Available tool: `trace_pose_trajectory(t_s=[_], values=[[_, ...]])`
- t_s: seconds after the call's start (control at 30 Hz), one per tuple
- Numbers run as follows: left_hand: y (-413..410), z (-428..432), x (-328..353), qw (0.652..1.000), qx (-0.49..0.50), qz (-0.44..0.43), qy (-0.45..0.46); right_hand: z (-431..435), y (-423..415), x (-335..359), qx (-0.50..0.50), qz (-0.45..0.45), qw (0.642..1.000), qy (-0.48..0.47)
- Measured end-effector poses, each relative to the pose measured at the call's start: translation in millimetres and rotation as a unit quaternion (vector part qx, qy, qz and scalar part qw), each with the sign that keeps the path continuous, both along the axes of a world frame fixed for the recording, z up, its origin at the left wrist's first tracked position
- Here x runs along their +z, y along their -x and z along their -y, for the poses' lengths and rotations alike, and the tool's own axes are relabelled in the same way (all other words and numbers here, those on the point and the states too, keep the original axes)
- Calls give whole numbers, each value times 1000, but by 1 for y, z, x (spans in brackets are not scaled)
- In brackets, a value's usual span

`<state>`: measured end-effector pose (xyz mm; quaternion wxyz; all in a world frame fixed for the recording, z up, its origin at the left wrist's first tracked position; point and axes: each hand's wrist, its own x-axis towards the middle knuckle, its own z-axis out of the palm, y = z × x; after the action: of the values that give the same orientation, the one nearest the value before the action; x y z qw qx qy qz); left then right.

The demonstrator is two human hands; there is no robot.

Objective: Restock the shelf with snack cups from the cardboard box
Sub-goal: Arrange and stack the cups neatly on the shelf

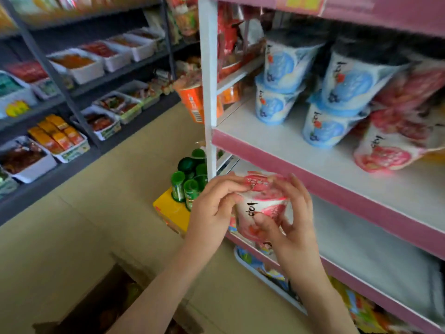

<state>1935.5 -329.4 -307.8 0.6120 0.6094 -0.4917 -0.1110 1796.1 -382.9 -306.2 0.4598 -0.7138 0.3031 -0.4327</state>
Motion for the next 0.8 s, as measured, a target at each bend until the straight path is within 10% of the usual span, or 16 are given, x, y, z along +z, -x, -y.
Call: trace_pose_trajectory(t_s=[0.8], values=[[112,103,84,962,-123,53,237,71,98,57,-261,91,919,282]])
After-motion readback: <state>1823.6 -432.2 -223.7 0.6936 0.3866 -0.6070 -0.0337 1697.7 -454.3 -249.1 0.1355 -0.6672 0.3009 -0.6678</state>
